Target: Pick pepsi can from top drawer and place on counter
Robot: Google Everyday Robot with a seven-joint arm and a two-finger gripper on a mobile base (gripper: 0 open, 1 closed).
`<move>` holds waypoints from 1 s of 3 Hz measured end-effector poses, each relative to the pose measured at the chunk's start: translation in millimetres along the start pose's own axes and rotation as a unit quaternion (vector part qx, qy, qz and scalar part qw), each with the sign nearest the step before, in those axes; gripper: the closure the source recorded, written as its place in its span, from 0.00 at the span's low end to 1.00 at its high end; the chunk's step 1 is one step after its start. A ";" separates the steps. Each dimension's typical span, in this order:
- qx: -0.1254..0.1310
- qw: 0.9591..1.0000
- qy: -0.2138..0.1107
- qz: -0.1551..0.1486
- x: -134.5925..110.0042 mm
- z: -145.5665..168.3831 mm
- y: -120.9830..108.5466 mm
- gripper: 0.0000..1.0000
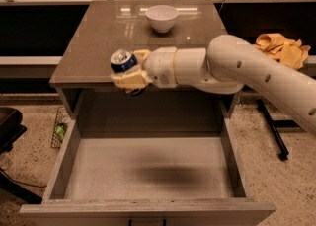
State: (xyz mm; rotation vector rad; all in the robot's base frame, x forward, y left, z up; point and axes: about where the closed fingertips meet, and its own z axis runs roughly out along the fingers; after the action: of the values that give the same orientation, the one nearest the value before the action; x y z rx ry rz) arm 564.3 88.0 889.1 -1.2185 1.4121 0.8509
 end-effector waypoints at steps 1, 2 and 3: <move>0.003 0.999 -0.040 0.002 -55.9 26.8 -42.2 1.00; 0.018 0.993 -0.110 0.024 -87.2 87.8 -104.4 1.00; 0.037 0.991 -0.125 0.043 -76.9 122.9 -138.9 1.00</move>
Offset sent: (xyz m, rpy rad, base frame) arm 0.1880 0.1084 0.0962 0.3796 -0.0103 -0.0538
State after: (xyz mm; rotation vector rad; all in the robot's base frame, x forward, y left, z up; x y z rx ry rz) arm 725.1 189.6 953.3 -0.9649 1.2874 0.9663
